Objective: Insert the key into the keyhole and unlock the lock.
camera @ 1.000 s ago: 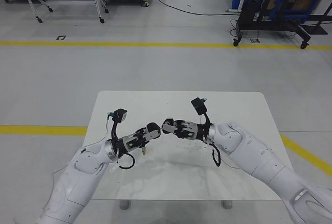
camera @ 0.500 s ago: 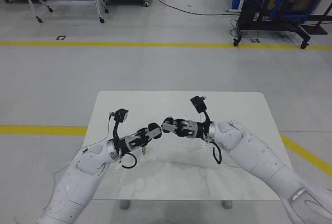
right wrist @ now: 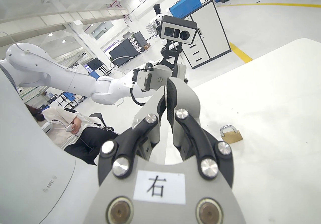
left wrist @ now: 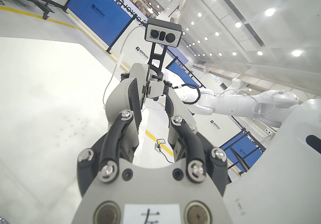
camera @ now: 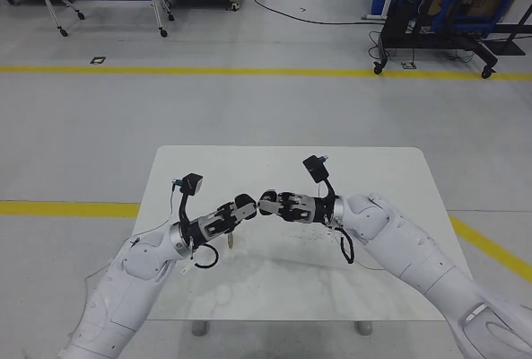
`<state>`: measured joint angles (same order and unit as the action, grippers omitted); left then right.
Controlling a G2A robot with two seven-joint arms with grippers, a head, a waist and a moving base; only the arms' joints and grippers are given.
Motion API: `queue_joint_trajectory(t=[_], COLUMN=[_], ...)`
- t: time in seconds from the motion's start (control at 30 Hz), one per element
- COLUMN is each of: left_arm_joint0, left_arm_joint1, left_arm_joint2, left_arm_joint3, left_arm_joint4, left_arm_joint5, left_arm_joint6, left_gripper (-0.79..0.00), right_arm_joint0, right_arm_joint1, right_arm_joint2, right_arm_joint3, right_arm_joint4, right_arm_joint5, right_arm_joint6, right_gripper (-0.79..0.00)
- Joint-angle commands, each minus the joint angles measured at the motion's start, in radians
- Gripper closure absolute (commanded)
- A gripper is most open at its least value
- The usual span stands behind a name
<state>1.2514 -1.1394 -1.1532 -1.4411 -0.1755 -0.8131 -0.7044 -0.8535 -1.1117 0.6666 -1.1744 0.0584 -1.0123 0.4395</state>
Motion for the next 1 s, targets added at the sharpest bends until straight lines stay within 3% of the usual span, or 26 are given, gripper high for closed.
queue_joint_trajectory(t=[0.0, 0.3, 0.33, 0.37, 0.8, 0.87, 0.93, 0.97], left_arm_joint0=[0.000, -0.004, -0.004, -0.005, -0.008, -0.008, -0.007, -0.007], left_arm_joint1=[0.000, 0.000, 0.000, 0.001, 0.002, 0.003, 0.003, 0.003], left_arm_joint2=[0.001, 0.013, 0.014, 0.015, 0.022, 0.021, 0.020, 0.019], left_arm_joint3=[0.002, 0.005, 0.006, 0.006, 0.013, 0.011, 0.010, 0.009], left_arm_joint4=[0.001, 0.013, 0.013, 0.015, 0.042, 0.051, 0.060, 0.066], left_arm_joint5=[-0.002, -0.006, -0.004, -0.003, -0.004, -0.005, -0.006, -0.007], left_arm_joint6=[0.001, 0.008, 0.009, 0.010, 0.027, 0.031, 0.038, 0.042], left_gripper=[-0.175, -0.120, -0.092, -0.003, 0.000, 0.000, 0.000, 0.000], right_arm_joint0=[-0.003, -0.012, -0.014, -0.015, -0.035, -0.037, -0.039, -0.040], right_arm_joint1=[-0.001, -0.011, -0.012, -0.013, -0.025, -0.026, -0.027, -0.028], right_arm_joint2=[0.004, 0.018, 0.020, 0.021, 0.046, 0.049, 0.052, 0.054], right_arm_joint3=[-0.001, 0.002, 0.003, 0.003, 0.000, 0.000, 0.001, 0.001], right_arm_joint4=[0.001, 0.002, 0.002, 0.002, -0.012, -0.015, -0.014, -0.013], right_arm_joint5=[0.000, 0.000, 0.000, 0.000, 0.000, 0.000, 0.000, 0.000], right_arm_joint6=[0.006, 0.034, 0.036, 0.037, 0.049, 0.052, 0.054, 0.056], right_gripper=[0.000, 0.000, 0.000, 0.000, 0.000, -0.246, -0.336, -0.342])
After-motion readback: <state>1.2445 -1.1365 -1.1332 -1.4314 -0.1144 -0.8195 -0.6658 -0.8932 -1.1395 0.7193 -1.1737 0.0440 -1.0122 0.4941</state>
